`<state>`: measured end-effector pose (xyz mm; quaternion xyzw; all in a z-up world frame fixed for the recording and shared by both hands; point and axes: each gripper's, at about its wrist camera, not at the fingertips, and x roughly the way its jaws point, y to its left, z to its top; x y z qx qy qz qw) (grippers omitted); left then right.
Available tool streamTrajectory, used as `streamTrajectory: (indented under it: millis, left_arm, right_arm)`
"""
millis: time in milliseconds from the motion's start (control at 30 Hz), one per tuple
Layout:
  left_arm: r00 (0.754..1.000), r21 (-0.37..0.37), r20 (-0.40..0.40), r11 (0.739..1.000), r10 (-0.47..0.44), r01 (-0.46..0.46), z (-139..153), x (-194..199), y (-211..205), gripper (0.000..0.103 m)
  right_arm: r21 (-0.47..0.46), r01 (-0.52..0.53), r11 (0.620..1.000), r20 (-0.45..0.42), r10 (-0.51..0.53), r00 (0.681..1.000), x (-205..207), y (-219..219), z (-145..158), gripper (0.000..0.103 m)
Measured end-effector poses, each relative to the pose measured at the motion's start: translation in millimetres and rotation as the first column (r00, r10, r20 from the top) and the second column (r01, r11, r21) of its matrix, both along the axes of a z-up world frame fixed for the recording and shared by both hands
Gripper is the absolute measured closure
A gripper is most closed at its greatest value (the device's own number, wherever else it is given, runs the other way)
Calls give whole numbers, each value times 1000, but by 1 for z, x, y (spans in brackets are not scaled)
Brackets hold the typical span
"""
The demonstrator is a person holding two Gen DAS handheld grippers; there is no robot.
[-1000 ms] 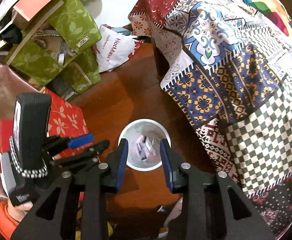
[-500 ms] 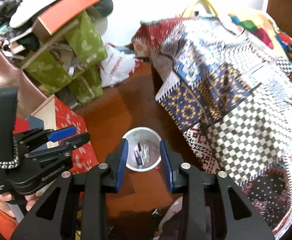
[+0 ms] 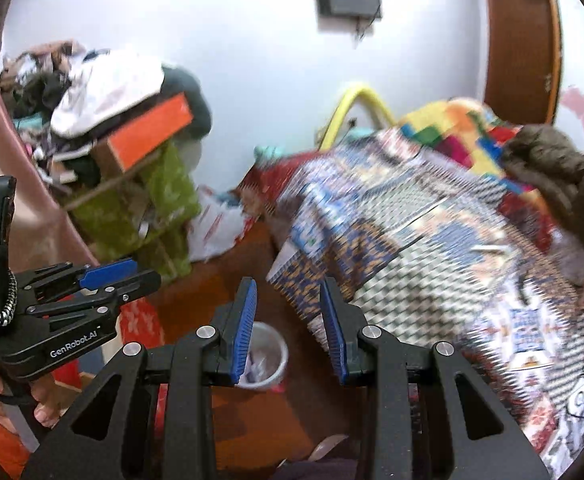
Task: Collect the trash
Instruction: 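Move both open tools back to the items on the quilt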
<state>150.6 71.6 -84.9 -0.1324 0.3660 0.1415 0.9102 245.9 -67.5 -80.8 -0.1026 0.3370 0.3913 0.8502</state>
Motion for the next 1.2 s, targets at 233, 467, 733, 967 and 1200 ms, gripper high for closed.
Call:
streamTrajectory:
  millis: [233,467,733,967,1200]
  left_arm:
    - [991,80,89,992,-102,95,40,22,-63,52]
    - [974,90,120,979,-194,184,54,59,-114,43]
    - [954,64,106,959,-281,275,45,123,-154,43]
    - [937,39,46,938,-346,345,16,193,-173,42]
    - [924,25,-15,924,-382,382,-28,270,-182,42]
  right_arm:
    - [66,135,989,146,-144,979,6,-67,34,51]
    - [95,288,953,241,-303,922,24,-126,48,27]
    - [54,398,916,182,-401,898,78,-183,28,27]
    - [25,493,870,79,-493,866,129,-231,-6,27]
    - [-99,502,859,53,-499,865,178,-246,-52,27]
